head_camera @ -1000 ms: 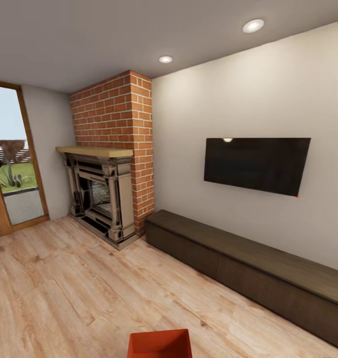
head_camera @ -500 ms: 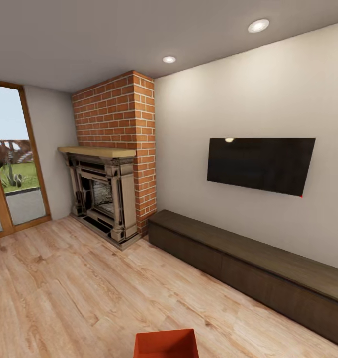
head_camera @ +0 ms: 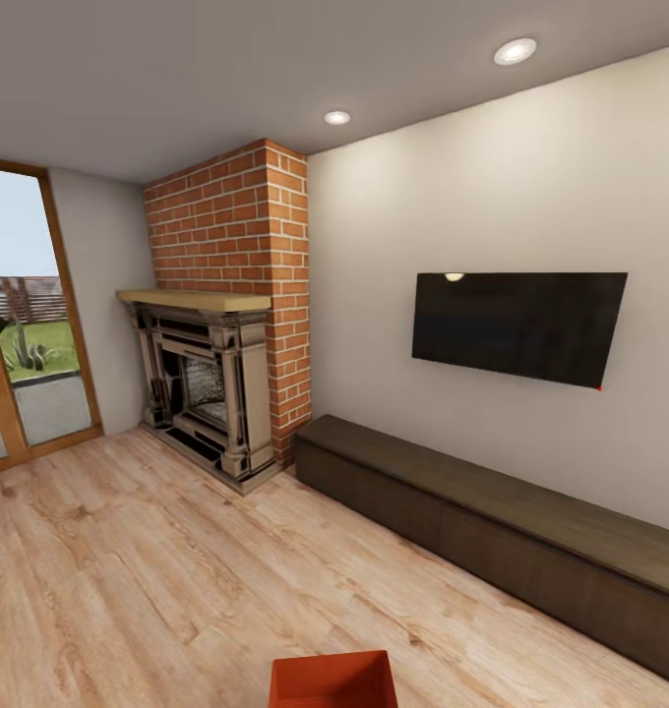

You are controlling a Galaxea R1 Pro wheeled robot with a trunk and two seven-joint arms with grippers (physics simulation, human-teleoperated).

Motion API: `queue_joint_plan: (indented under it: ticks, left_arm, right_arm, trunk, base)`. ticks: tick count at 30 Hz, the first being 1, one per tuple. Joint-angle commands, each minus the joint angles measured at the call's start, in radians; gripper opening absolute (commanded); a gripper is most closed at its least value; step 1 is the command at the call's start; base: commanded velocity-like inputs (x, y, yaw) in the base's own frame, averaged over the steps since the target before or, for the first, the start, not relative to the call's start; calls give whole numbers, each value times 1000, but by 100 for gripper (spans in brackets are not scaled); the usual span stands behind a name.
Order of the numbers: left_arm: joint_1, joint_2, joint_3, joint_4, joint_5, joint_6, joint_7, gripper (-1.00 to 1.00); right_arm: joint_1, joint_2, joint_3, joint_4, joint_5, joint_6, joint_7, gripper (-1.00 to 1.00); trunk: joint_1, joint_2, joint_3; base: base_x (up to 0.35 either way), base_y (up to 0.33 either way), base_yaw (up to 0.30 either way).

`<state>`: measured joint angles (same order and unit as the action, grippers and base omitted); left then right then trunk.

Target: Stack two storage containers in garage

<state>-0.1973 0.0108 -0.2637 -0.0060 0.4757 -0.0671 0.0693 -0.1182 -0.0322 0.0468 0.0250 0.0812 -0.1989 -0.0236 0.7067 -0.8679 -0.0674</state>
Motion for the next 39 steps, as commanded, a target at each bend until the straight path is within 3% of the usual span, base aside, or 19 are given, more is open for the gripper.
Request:
queue_joint_plan:
  ticks: [1,25,39]
  left_arm:
    - [-1,0,-8,0,7,-2,3,100]
    - [-1,1,-9,0,7,-2,3,100]
    - [-1,2,-16,-2,3,-2,1,100]
  right_arm:
    - [-1,0,4,3,8,-5,-2,100]
    - [-1,0,5,3,8,-3,-2,100]
    - [-1,-3,3,3,8,3,-1,100]
  trunk:
    - [0,-1,-2]
    - [0,-1,-2]
    - [0,-1,-21]
  base:
    - [0,-7,0]
    - [0,-69,0]
    - [0,0,65]
